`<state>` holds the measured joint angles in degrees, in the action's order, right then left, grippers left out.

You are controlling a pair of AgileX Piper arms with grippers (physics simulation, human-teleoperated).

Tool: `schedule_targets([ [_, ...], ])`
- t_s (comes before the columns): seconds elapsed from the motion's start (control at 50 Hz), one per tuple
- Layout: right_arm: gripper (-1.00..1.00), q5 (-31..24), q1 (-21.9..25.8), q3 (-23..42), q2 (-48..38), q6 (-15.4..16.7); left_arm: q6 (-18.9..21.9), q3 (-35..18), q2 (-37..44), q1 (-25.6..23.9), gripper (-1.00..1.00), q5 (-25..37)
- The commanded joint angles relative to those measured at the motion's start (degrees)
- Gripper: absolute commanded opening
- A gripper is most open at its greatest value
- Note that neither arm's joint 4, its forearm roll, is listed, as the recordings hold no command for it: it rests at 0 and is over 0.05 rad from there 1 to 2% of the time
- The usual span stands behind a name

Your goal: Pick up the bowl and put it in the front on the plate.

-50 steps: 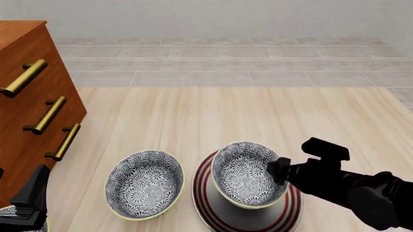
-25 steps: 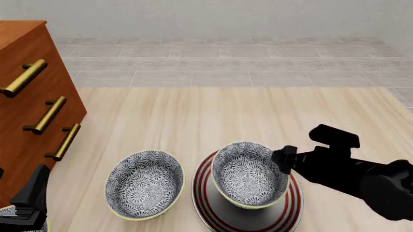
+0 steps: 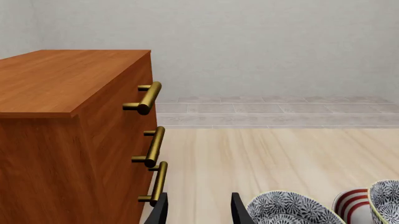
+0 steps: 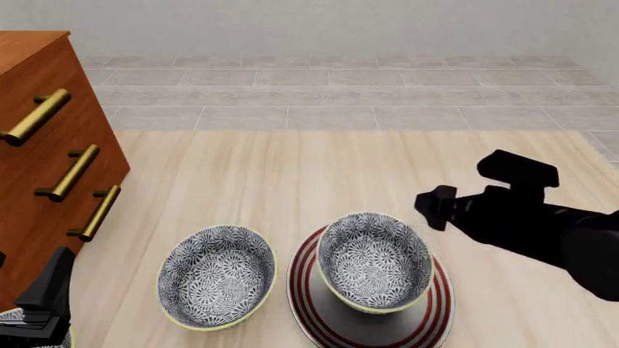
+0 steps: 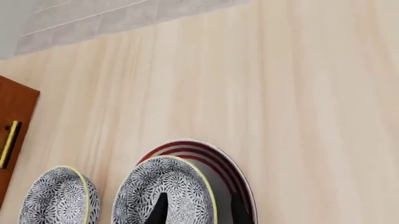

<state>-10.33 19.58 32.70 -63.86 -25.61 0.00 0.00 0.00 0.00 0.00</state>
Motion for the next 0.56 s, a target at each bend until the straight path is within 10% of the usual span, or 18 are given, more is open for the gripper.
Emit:
schedule_targets([
  [0.02, 1.0, -3.0, -0.6, 1.7, 3.2, 1.4, 0.0, 0.0, 0.0, 0.0, 1.0, 0.0],
  [0.56, 1.0, -0.9, -2.6, 5.1, 5.2, 1.2, 0.0, 0.0, 0.0, 0.0, 1.0, 0.0],
])
